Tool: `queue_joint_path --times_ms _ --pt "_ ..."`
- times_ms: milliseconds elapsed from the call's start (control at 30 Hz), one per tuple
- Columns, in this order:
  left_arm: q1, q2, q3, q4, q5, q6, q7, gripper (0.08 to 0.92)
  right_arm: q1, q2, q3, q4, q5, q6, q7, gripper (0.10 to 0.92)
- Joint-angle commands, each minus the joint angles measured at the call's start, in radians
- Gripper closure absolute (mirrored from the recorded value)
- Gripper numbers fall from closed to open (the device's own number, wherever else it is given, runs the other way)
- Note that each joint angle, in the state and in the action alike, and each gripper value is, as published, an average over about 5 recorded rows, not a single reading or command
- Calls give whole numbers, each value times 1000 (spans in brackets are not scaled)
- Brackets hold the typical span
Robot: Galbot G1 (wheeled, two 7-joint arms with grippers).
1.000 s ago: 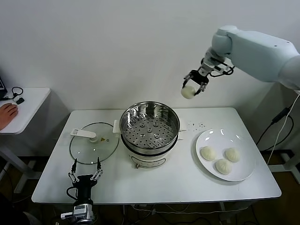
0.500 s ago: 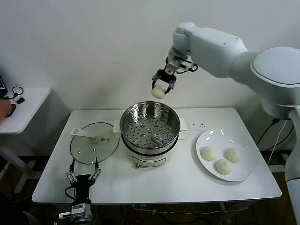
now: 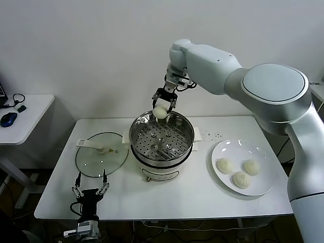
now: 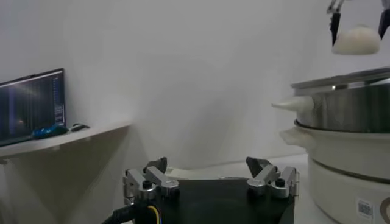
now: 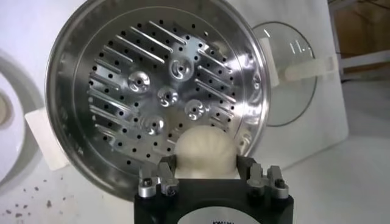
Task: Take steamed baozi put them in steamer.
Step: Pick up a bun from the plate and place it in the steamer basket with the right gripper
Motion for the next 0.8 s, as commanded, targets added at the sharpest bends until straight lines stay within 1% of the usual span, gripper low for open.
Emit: queue_joint_path --times_ms 33,800 --pt "1 -49 1 2 0 -1 -1 177 -27 22 -3 -15 14 49 -19 372" --pt "-6 -49 4 16 2 -12 -2 177 -93 42 -4 -81 6 49 -45 372"
